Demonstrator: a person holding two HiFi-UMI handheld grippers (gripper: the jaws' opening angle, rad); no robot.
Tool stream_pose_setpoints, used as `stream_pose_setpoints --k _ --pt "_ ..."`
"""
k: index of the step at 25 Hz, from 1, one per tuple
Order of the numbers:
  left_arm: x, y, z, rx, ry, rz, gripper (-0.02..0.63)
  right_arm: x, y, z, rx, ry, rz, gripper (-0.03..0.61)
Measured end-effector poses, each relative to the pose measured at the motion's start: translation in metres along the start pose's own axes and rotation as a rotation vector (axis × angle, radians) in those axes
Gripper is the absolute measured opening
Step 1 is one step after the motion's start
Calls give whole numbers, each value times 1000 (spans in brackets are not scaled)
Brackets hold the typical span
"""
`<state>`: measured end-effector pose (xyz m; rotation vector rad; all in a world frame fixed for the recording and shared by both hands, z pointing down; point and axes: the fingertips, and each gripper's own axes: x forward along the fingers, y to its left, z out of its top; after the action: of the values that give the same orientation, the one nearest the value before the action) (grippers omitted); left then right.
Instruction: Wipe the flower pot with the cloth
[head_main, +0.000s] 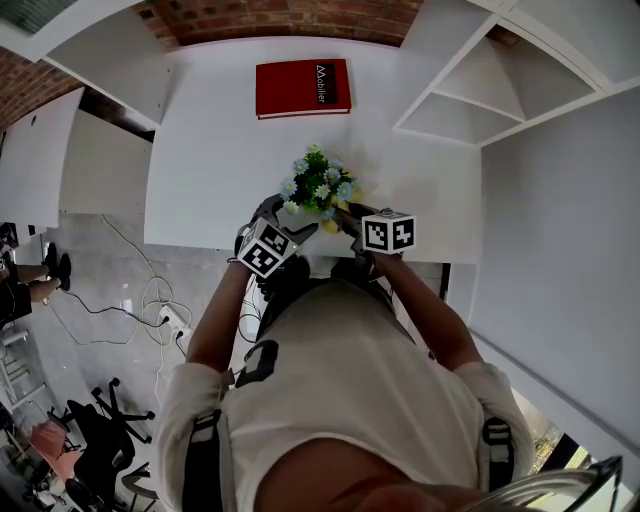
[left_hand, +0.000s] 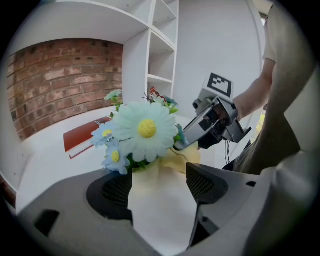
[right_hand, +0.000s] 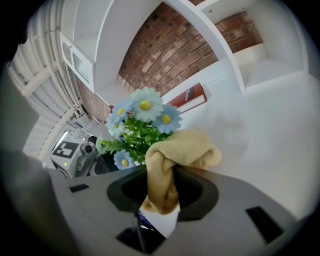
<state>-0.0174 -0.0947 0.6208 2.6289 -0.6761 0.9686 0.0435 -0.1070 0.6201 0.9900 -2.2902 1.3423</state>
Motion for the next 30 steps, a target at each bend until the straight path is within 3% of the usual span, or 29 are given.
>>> stream_pose_setpoints --k 4,9,12,20,25,30 --pt "4 -12 0 10 -4 -16 339 2 3 8 5 -33 -7 144" --pt "6 -15 0 18 5 -23 339 27 -20 -27 10 82 -82 144" --pt "5 -16 0 21 7 -27 339 31 -25 -34 14 96 -97 144" --pt "-16 27 -3 -22 -18 67 339 23 -25 -35 15 110 -74 146" --pt "-10 35 29 86 -43 -3 341 1 -2 -2 -73 42 -6 149" --pt "11 23 16 161 37 -58 339 4 14 19 -142 11 25 150"
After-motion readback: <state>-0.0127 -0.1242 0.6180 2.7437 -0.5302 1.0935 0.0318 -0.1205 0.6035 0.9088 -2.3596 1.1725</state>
